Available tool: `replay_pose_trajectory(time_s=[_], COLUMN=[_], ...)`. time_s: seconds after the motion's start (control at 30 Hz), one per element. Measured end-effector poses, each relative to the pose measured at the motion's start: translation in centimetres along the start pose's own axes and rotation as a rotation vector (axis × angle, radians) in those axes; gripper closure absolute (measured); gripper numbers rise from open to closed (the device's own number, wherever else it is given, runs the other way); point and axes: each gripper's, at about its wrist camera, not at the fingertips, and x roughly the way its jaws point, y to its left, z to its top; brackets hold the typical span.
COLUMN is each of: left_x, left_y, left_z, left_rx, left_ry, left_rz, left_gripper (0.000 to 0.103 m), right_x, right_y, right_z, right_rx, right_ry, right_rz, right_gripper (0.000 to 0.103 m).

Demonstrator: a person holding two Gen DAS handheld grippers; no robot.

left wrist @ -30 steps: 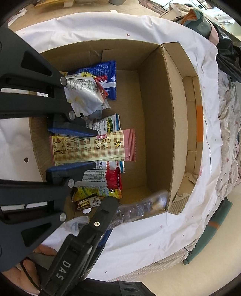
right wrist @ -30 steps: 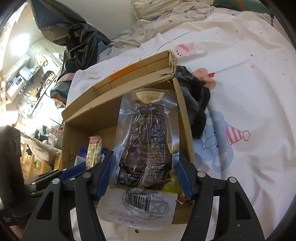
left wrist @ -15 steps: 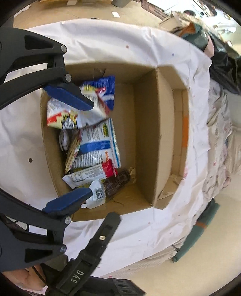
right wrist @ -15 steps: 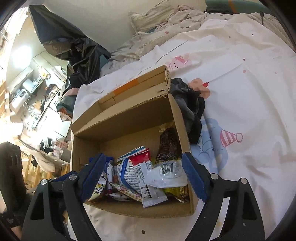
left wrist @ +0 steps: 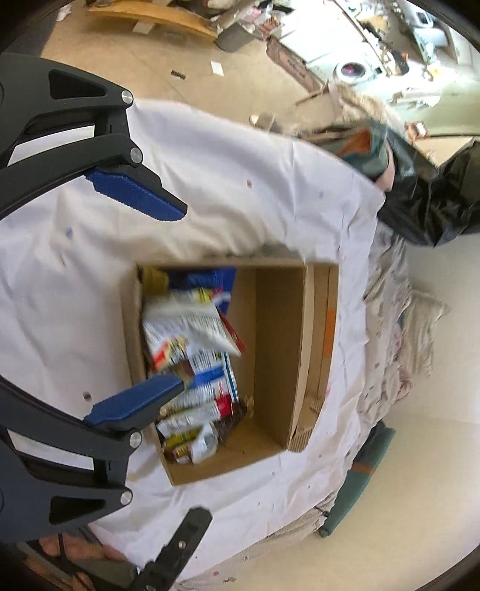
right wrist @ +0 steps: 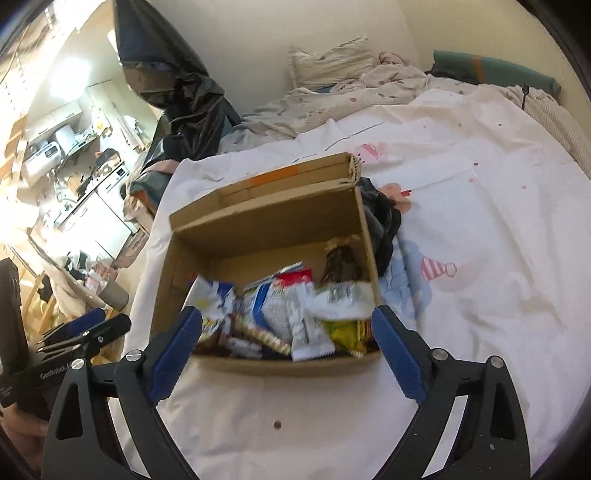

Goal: Organize snacks

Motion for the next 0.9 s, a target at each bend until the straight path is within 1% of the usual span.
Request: replay_pose_trajectory(time_s=[0.07, 0.1, 0.13, 0.2, 0.33, 0.4, 0.47, 0.57, 0.7, 0.73, 0.87, 0.9], left_x=[-1.0, -1.5, -2.2, -3.3, -5.0, -5.6, -5.6, -5.0, -5.2, -5.0, -4.7, -4.7], left_y=[1.2, 1.7, 2.5, 3.2, 3.1, 2.8, 2.4, 2.1, 1.9, 1.8, 1.7, 1.7], left_z=[-0.8, -1.2, -1.6, -2.5, -3.7, -4.5, -5.2, -5.8, -5.8, -5.8, -5.9, -6.0], left_rx=[-0.043, -0.069, -0.108, -0.137, -0.117, -0.098, -0.072, -0.053, -0.051, -0.044, -0.056, -0.058], left_ry=[-0.017, -0.028, -0.043, -0.065, -0.104, -0.121, -0.113, -0.091, -0.141, -0.149, -0.151, -0.150], left_rz=[0.013, 0.018, 0.016, 0.008, 0.013, 0.010, -0.002, 0.004, 0.021, 0.024, 0.003, -0.006], left_gripper=[0.020, 0.020, 0.020, 0.020, 0.020, 0.020, 0.018, 0.018, 0.018, 0.017, 0.001, 0.001], right_x=[-1.0, -1.6, -2.2, -3.5, -4.6, -4.5, -4.2, -4.0, -3.3, -3.1, -3.0, -3.0], right_y=[0.7, 1.4, 2.1, 3.8, 5.4, 5.5, 5.4, 5.0, 5.3, 5.4, 5.8, 5.9], right_z=[-0.9, -1.3, -1.7, -2.6, -4.3, -5.0, -5.6, -6.2, -6.5, -6.5, -6.8, -6.8], right_rx=[0.009, -0.013, -0.041, -0.120, -0.185, -0.192, -0.195, -0.154, -0.164, -0.170, -0.196, -0.200], right_ry=[-0.024, -0.041, -0.061, -0.116, -0.151, -0.148, -0.140, -0.134, -0.136, -0.140, -0.152, -0.155], right_rz=[0.032, 0.048, 0.039, -0.008, -0.105, -0.141, -0.172, -0.176, -0.200, -0.203, -0.218, -0.221], right_gripper=[0.007, 0.005, 0.005, 0.001, 0.000, 0.000, 0.000, 0.000, 0.000, 0.000, 0.000, 0.000])
